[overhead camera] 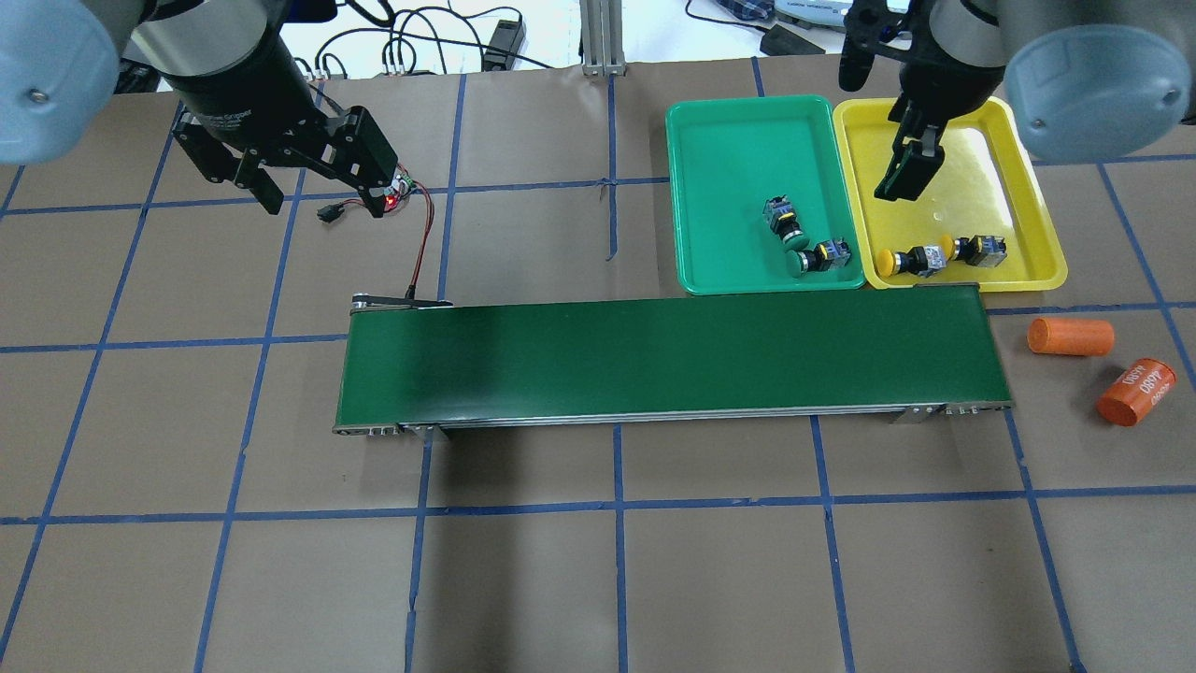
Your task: Sort buttons by color to trays
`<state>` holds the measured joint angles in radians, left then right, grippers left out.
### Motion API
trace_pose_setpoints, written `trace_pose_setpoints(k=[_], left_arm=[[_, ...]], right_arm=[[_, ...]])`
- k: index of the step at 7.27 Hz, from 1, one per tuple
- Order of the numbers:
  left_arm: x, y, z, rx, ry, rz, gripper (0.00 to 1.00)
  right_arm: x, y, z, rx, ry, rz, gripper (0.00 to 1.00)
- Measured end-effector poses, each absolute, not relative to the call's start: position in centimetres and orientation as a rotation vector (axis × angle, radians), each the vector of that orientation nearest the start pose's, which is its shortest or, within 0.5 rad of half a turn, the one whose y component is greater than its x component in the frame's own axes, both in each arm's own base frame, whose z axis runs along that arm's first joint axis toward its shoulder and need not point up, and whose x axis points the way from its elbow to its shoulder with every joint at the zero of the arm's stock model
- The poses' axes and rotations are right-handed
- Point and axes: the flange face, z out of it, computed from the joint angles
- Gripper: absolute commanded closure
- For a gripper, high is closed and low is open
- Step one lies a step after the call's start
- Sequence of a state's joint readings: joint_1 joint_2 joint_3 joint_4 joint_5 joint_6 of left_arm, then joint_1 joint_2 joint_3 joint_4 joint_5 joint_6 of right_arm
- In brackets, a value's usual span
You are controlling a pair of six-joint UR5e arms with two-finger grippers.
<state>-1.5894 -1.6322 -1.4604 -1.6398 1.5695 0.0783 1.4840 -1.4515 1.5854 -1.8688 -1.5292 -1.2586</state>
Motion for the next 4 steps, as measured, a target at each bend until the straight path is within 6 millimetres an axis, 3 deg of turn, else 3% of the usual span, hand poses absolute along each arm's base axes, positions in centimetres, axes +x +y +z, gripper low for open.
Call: trace_pose_setpoints(k=[2, 4], left_arm=[[-14.3, -51.1, 50.6, 0.152, 3.137, 0.029, 0.0], [-14.3, -50.9, 50.7, 0.152, 3.136, 0.03, 0.0]], right_arm=[[10.0, -54.4, 48.0, -1.413, 2.832, -0.338, 0.0], [12.0, -53.4, 48.4, -0.953, 2.985, -0.298, 0.0]])
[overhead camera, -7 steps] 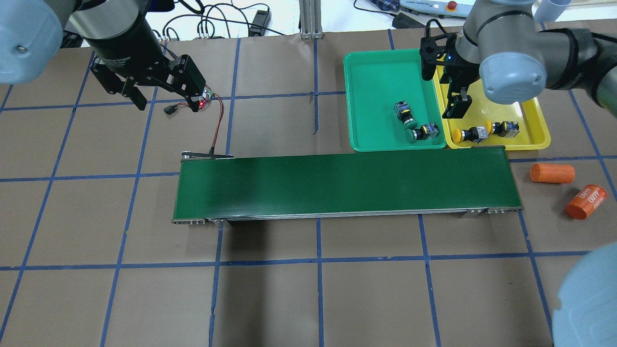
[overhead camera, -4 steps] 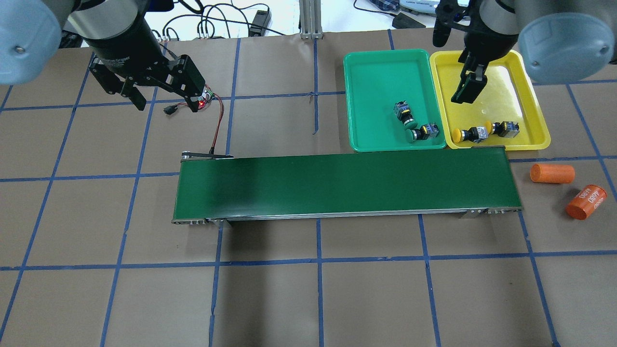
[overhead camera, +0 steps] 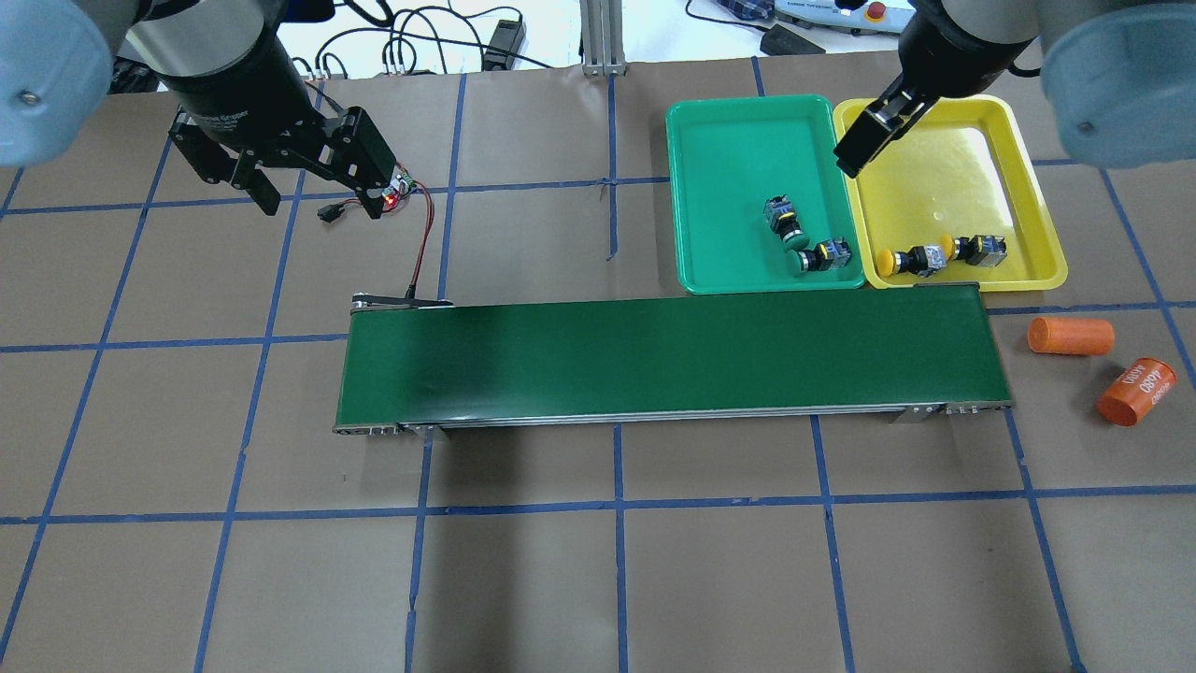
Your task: Sort buttons by color to trays
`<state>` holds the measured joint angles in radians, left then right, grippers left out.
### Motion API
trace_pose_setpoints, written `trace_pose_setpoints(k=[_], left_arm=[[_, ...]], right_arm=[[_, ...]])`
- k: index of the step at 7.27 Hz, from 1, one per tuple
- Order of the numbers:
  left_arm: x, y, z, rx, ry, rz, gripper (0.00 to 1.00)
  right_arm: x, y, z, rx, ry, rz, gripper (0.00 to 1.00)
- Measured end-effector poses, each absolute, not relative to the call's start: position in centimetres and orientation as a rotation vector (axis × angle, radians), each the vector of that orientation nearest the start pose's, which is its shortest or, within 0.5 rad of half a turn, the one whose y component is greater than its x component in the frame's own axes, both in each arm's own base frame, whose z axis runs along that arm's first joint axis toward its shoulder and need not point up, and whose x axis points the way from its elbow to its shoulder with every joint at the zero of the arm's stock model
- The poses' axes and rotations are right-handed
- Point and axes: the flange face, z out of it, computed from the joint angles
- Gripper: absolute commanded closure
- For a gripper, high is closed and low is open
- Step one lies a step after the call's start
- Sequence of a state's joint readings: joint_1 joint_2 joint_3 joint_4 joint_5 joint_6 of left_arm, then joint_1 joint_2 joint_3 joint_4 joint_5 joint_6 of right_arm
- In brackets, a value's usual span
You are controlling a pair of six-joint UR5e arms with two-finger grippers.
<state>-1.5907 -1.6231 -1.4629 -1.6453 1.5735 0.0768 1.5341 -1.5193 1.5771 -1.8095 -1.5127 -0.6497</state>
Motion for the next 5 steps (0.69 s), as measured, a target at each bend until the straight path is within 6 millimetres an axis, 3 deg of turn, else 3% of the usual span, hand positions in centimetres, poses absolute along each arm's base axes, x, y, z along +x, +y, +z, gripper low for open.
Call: trace_pose_setpoints(k=[3, 5], left_arm=[[-14.3, -50.9, 50.8, 0.152, 3.135, 0.029, 0.0], [-14.3, -50.9, 50.8, 0.152, 3.136, 0.029, 0.0]], right_arm=[[14.1, -51.4, 49.3, -0.496, 3.089, -0.16, 0.0], [14.3, -50.8, 50.1, -0.344, 3.111, -0.149, 0.0]])
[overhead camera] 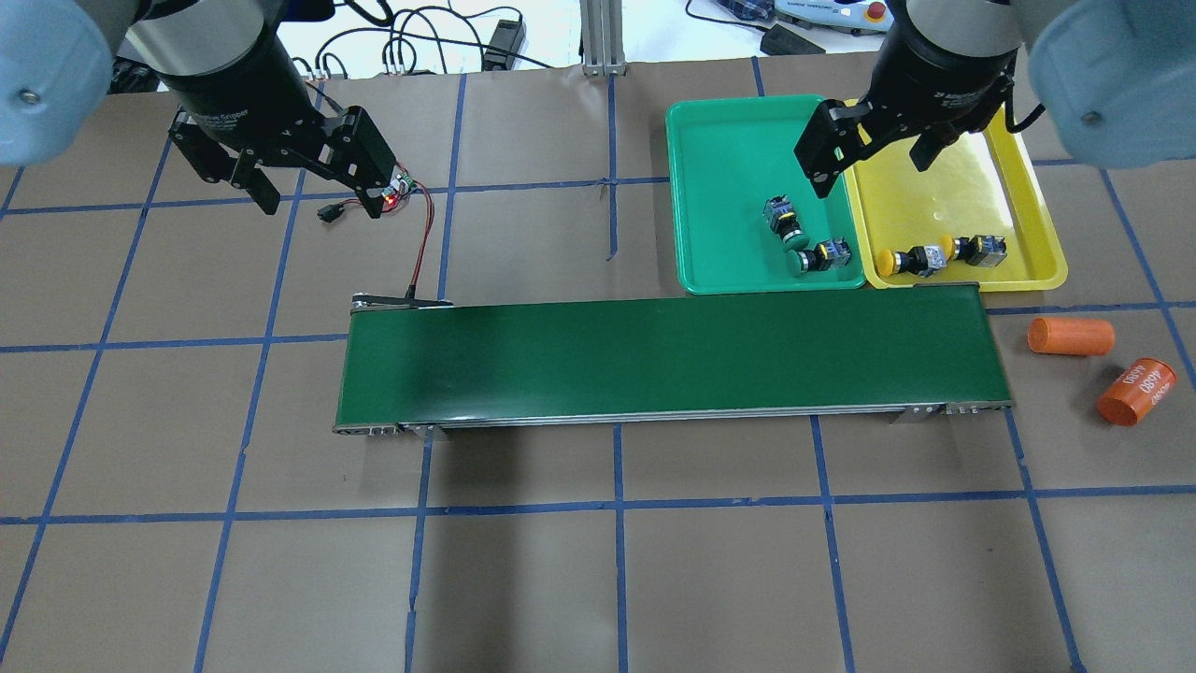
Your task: Sort buttons by color to trays
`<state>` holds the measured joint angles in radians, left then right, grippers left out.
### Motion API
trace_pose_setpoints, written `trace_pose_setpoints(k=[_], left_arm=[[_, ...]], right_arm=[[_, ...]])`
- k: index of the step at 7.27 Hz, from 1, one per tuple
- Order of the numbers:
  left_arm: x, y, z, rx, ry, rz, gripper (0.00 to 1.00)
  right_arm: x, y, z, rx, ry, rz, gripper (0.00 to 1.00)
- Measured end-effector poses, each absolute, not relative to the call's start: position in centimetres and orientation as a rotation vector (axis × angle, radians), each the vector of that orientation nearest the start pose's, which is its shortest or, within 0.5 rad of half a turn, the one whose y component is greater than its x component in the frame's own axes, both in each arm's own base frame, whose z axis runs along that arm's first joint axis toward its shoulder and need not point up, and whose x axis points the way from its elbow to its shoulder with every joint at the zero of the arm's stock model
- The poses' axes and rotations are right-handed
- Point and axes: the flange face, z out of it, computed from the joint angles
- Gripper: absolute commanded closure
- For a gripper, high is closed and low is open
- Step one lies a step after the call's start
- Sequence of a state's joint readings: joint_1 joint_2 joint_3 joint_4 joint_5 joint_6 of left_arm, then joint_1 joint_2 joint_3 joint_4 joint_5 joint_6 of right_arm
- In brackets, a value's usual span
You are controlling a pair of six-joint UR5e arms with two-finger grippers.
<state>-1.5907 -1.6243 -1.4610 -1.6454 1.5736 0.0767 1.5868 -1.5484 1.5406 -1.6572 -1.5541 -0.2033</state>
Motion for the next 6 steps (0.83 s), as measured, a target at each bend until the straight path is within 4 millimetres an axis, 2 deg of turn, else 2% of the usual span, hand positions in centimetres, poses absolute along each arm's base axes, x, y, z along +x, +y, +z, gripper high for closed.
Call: trace_pose_setpoints(k=[3, 6], left_arm=[[-14.2, -51.0, 50.6, 0.151, 3.126, 0.032, 0.0], [-14.2, -51.1, 50.5, 0.151, 3.128, 0.032, 0.0]], right_arm=[[14.5, -50.7, 51.5, -0.159, 3.115, -0.106, 0.0], [14.4, -50.4, 51.7, -0.065, 3.122, -0.051, 0.0]])
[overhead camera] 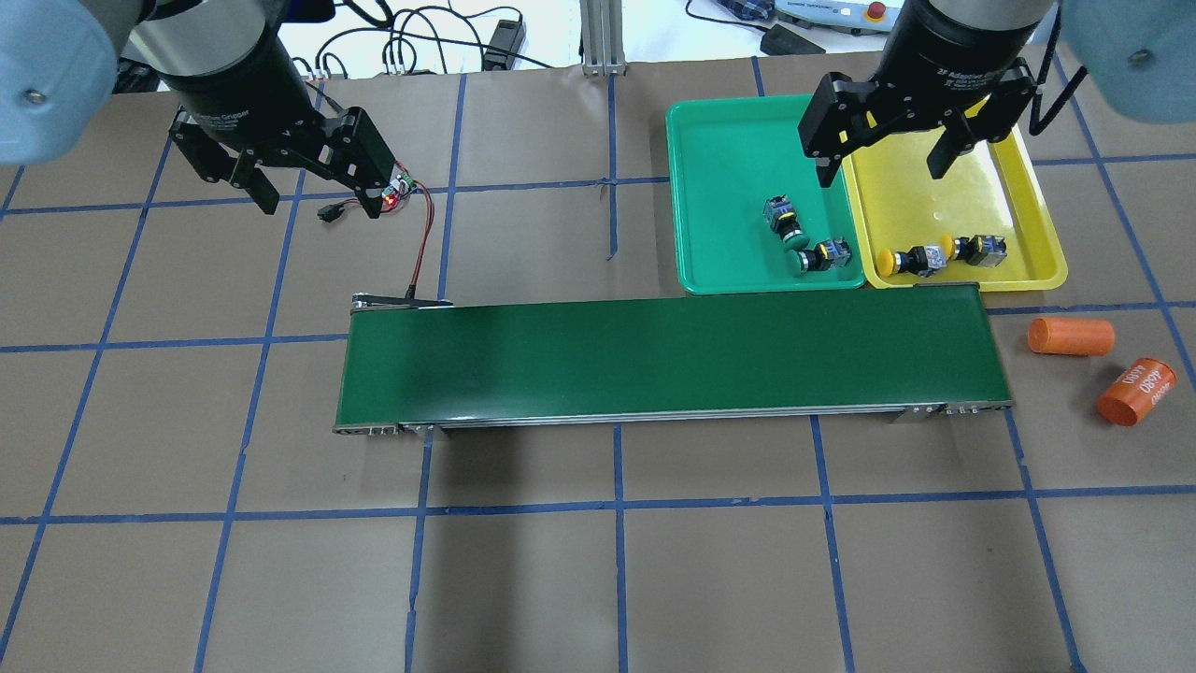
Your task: Sort buttons by color to trays
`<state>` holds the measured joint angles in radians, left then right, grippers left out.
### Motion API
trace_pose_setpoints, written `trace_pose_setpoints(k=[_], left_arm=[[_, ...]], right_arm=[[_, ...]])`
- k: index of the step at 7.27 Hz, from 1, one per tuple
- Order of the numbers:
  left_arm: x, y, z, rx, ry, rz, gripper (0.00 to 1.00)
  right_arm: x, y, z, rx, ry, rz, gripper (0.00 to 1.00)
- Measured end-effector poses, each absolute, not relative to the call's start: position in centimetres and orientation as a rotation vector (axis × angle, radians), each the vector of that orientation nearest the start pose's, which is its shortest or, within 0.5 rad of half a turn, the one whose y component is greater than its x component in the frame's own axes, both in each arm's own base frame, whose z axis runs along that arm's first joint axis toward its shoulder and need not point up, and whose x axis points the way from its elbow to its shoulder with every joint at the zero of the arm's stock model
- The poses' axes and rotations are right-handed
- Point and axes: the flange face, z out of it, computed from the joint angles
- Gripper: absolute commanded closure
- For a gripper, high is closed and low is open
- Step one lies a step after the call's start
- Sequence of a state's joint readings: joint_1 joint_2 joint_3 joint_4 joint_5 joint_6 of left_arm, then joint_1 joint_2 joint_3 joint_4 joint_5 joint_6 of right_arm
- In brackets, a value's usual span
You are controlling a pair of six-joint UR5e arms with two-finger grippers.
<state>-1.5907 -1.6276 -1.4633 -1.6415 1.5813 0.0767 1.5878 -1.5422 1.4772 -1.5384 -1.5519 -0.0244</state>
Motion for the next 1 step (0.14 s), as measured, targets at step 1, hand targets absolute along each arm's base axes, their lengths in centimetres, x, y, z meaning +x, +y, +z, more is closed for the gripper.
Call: trace_pose_setpoints(k=[1], left_arm=[[-14.29, -51.1, 50.28, 0.152, 3.13, 0.039, 0.0]], right_arm=[[14.42, -50.32, 51.69, -0.061, 3.117, -0.048, 0.0]])
